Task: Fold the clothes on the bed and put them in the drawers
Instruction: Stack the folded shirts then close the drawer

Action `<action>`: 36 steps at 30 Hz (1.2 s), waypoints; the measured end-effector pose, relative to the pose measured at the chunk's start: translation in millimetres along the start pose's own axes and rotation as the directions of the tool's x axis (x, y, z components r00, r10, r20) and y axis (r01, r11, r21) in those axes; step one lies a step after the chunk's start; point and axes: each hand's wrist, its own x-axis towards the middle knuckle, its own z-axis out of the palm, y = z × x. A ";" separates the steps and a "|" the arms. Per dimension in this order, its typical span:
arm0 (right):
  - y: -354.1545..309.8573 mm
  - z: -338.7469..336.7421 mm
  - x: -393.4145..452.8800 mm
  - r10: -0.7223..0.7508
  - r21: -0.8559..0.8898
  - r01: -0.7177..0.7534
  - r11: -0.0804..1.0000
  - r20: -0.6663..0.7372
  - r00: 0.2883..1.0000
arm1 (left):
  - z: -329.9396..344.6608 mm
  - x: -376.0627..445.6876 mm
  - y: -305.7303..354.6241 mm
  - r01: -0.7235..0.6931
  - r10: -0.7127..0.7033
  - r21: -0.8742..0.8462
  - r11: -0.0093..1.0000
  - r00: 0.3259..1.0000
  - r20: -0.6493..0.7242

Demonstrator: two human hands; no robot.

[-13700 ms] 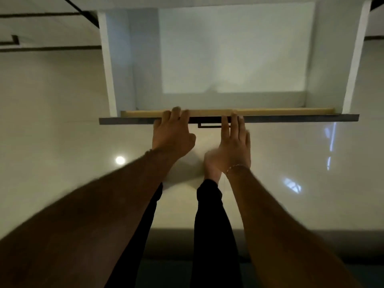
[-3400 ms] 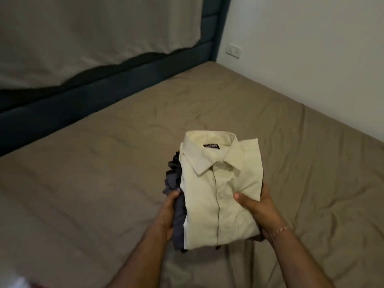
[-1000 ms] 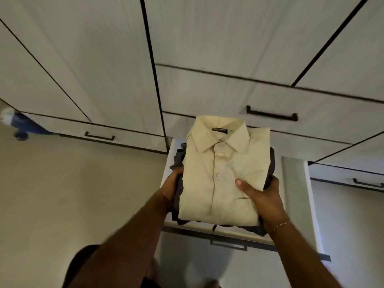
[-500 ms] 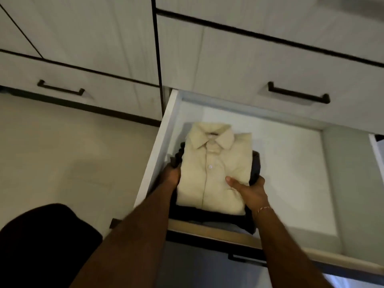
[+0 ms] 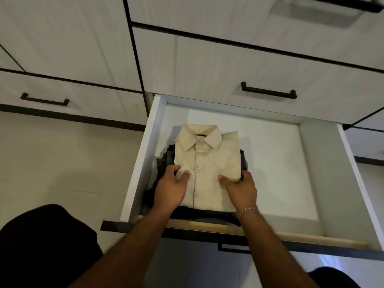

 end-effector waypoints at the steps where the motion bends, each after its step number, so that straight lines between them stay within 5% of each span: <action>1: 0.5 -1.9 1.7 0.033 0.020 -0.034 0.999 0.043 0.999 | 0.4 0.6 -0.1 0.035 -0.035 -0.024 0.999 0.999 0.002; 5: 1.1 -10.8 2.9 0.058 0.176 -0.103 0.979 0.244 0.968 | 5.4 0.0 0.3 0.019 -0.022 -0.100 0.995 0.999 -0.036; 9: -11.7 -19.8 6.9 0.069 0.472 -0.247 0.846 0.362 0.929 | 3.6 -4.3 16.6 -0.089 0.076 -0.140 0.986 0.993 -0.093; 13: -26.2 -34.6 4.1 0.052 0.528 -0.362 0.768 0.511 0.858 | -0.1 -15.0 42.5 0.250 -0.052 -0.612 0.750 0.945 0.323; 19: -43.5 -86.6 13.9 -0.151 0.534 -0.061 0.843 0.344 0.927 | 30.8 -23.7 81.6 0.009 0.244 -0.666 0.746 0.927 0.286; 25: -18.4 -228.3 48.1 -0.224 0.319 0.166 0.933 0.156 0.962 | 152.3 -44.7 131.8 0.012 0.321 -0.619 0.785 0.847 0.424; 30: 53.6 -284.9 79.8 0.013 0.178 -0.034 0.983 0.117 0.993 | 242.9 -49.4 125.2 0.155 0.077 -0.337 0.929 0.809 0.583; 33: 96.9 -279.3 88.0 0.224 -0.254 -0.247 0.935 -0.115 0.968 | 251.5 -52.4 99.8 0.061 -0.070 0.034 0.998 0.853 0.518; 36: 91.3 -261.4 90.5 0.110 -0.448 -0.172 0.877 -0.161 0.981 | 213.9 -51.6 88.7 -0.185 0.167 0.001 0.983 0.890 0.424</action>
